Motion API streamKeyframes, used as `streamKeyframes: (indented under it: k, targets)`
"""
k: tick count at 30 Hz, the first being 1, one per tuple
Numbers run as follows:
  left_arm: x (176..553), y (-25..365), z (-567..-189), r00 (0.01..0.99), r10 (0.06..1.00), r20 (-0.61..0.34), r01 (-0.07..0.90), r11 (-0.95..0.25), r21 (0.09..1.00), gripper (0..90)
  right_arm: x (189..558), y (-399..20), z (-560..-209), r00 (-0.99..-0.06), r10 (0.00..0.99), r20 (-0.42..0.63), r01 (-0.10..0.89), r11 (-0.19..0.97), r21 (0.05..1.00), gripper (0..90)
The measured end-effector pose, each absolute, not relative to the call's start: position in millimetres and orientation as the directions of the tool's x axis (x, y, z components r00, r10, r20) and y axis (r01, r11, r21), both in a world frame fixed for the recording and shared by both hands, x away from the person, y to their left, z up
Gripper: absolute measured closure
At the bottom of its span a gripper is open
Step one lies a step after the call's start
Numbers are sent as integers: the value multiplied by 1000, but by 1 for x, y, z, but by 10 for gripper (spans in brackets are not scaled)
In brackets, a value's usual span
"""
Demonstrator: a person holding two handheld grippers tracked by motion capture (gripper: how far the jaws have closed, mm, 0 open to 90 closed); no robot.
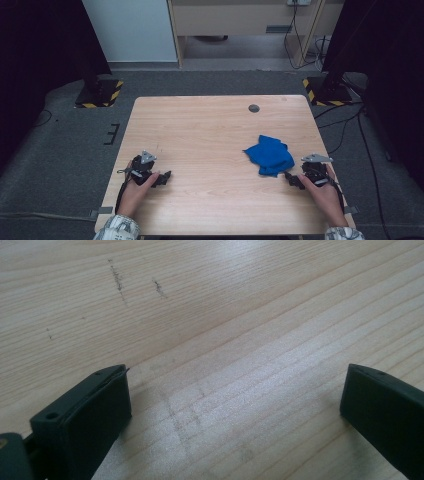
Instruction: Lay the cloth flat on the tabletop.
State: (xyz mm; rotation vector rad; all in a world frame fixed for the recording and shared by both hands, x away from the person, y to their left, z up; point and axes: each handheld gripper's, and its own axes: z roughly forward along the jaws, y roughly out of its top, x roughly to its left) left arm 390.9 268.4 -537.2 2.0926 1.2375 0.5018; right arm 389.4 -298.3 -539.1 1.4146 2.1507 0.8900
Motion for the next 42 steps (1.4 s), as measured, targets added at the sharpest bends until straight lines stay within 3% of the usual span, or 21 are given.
streamKeyframes:
  k: [12, 16, 29, 42]
  targets:
    - [391, 268, -537, 477, 879, 0, 631, -343, 696, 0, 389, -296, -539, -392, 920, 4, 655, 276, 703, 14]
    - [392, 267, -537, 477, 879, 0, 631, -342, 697, 0, 389, -295, -535, -402, 916, 15, 646, 272, 713, 75]
    - [393, 266, -537, 478, 879, 0, 630, -343, 697, 0, 385, -281, -492, -461, 887, 36, 534, 244, 810, 86]
    - [393, 266, -537, 477, 879, 0, 630, -342, 697, 0, 413, -255, -463, -479, 878, 17, 534, 276, 799, 88]
